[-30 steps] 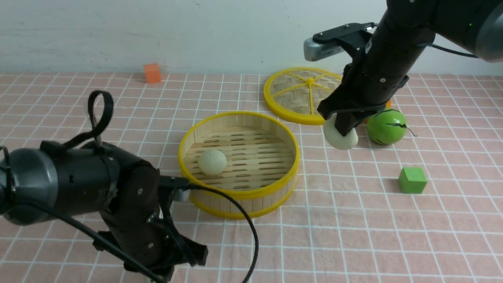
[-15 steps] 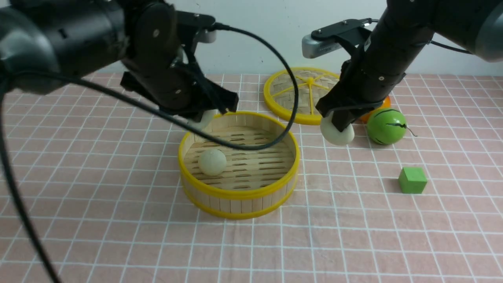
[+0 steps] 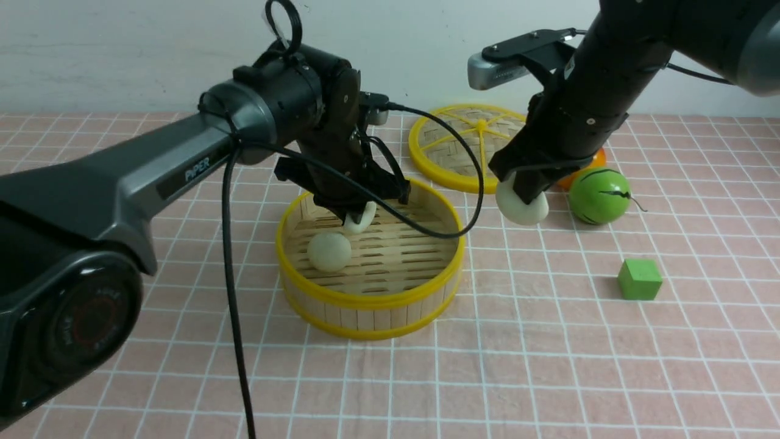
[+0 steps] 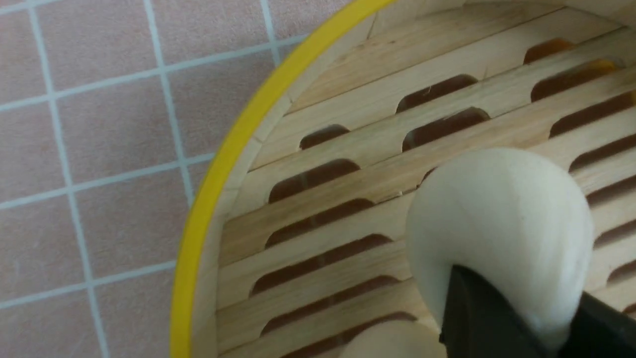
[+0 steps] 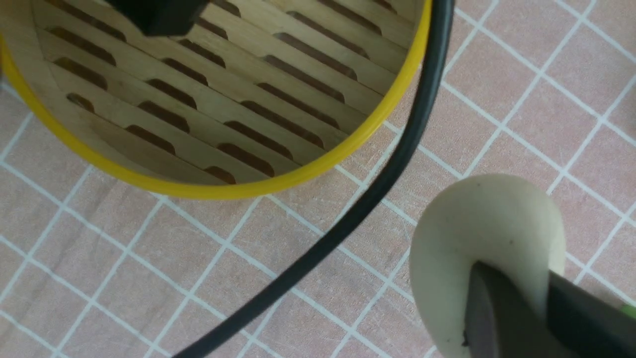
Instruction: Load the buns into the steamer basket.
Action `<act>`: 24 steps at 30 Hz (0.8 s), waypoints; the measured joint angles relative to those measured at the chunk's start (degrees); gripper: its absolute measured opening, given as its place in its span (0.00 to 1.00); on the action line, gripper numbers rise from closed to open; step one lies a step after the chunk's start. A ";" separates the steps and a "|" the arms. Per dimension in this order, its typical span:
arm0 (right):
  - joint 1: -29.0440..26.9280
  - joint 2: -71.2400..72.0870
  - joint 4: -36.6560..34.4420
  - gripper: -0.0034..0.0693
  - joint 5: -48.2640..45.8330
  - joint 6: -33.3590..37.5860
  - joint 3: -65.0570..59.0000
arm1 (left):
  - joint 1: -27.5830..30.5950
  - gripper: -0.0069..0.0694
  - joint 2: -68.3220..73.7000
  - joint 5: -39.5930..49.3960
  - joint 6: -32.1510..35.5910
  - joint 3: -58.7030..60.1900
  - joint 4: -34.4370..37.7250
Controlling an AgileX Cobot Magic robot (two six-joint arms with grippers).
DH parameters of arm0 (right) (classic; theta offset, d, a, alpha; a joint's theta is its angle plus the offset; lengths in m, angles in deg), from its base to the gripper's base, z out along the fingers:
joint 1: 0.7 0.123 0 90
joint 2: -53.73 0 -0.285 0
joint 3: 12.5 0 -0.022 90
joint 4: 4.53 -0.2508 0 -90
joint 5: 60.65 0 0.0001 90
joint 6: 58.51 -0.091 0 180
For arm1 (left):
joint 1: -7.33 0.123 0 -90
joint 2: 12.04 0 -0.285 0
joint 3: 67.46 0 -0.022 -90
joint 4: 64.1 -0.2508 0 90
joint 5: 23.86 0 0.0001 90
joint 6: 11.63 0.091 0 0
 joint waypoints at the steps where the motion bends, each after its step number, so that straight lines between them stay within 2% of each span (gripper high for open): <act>1: 0.00 0.00 0.00 0.09 0.23 0.00 0.00 | 0.00 0.31 0.31 -0.36 0.22 -0.07 0.26; 2: 0.00 0.00 0.00 0.09 0.23 0.00 0.00 | 0.00 0.33 0.32 -0.53 0.22 -0.07 0.43; 4: 0.00 0.00 0.00 0.09 0.76 0.00 0.00 | -0.05 0.50 0.46 -1.09 0.59 -0.19 0.75; 6: 0.00 0.00 0.00 0.09 0.83 0.00 0.00 | -0.05 0.57 0.46 -1.03 0.59 -0.35 0.90; 7: 0.00 0.00 0.00 0.09 0.94 0.00 0.00 | -0.05 0.67 0.19 -0.35 0.59 -0.60 0.89; 8: 0.00 0.00 0.00 0.09 1.00 0.00 0.00 | -0.05 0.69 0.10 0.04 0.59 -0.67 0.89; 9: 0.00 0.00 0.00 0.09 1.05 0.00 0.19 | -0.05 0.77 -0.62 1.79 0.65 -1.48 0.84; 12: 0.00 -0.05 -1.38 0.09 1.09 0.00 1.27 | 0.23 0.85 -3.74 4.96 0.83 -2.91 0.90; 15: 0.00 -0.05 -3.42 0.09 1.32 0.00 2.23 | 0.76 0.86 -7.02 6.23 0.85 -3.81 1.14; 18: 0.32 -0.30 -7.86 0.09 2.57 1.68 3.17 | 2.84 0.82 -14.36 9.52 1.02 -4.78 1.09; 21: 1.18 -1.18 -9.39 0.09 3.59 2.62 3.48 | 4.45 0.78 -19.12 11.73 1.02 -4.96 0.86; 24: 4.23 -4.73 -10.09 0.09 6.52 3.03 3.53 | 6.32 0.68 -26.44 16.48 1.02 -4.96 0.03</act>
